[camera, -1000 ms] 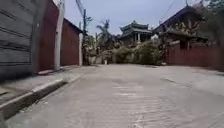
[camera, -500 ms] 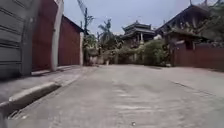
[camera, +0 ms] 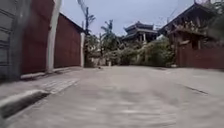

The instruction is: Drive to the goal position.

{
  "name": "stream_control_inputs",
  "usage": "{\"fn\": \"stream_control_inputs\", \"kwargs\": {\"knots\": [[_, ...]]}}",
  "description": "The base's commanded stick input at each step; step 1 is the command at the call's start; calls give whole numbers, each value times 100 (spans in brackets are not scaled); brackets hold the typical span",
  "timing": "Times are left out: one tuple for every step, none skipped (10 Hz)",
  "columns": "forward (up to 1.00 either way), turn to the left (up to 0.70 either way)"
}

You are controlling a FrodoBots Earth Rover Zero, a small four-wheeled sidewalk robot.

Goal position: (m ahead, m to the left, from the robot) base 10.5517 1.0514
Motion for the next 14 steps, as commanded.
{"fn": "stream_control_inputs", "kwargs": {"knots": [[100,0],[100,0],[100,0],[100,0],[100,0],[100,0],[100,0],[100,0],[100,0],[100,0],[100,0],[100,-2],[100,-13],[100,-28]]}}
